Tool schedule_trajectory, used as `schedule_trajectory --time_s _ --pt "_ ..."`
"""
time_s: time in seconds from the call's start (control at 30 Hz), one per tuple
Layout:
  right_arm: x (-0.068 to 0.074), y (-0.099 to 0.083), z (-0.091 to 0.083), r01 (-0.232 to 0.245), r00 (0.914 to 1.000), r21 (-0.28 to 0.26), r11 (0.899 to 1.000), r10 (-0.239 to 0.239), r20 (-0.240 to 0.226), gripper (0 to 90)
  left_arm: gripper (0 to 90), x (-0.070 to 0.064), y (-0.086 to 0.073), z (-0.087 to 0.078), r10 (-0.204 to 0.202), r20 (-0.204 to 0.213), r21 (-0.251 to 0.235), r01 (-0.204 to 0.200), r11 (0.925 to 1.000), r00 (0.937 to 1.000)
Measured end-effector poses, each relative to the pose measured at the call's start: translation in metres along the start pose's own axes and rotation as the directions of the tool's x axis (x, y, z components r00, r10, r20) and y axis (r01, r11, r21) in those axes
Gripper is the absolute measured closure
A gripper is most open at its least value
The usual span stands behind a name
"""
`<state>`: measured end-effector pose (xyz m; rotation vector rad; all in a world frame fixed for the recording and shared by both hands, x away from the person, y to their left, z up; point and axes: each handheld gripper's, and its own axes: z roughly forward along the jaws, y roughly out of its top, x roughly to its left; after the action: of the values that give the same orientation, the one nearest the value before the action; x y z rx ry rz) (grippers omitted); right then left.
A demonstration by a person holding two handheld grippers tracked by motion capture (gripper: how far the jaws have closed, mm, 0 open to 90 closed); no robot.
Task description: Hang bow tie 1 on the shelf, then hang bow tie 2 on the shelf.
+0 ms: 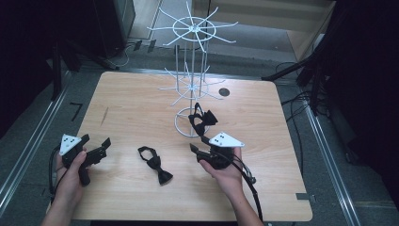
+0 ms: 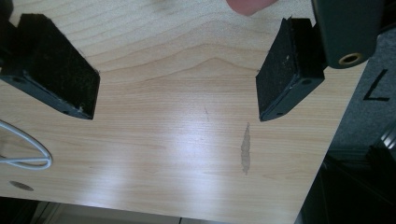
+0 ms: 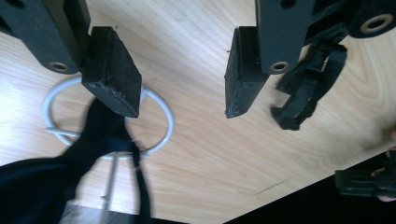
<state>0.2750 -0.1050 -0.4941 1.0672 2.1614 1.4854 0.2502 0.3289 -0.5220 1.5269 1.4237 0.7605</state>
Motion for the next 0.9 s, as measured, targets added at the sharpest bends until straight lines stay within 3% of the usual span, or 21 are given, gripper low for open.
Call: schedule_trajectory --time_s 0.4,0.9 --pt "0.024 -0.001 0.011 0.024 0.9984 0.018 1.000 -0.023 -0.052 47.1 14.2 0.000 0.000 0.000 0.001 0.000 0.000 -0.001 1.0000 1.0000" --pt "0.040 -0.005 0.020 0.049 0.9952 0.045 0.998 -0.045 -0.087 47.2 14.2 -0.001 0.000 0.000 0.006 0.003 0.000 -0.006 1.0000 1.0000"
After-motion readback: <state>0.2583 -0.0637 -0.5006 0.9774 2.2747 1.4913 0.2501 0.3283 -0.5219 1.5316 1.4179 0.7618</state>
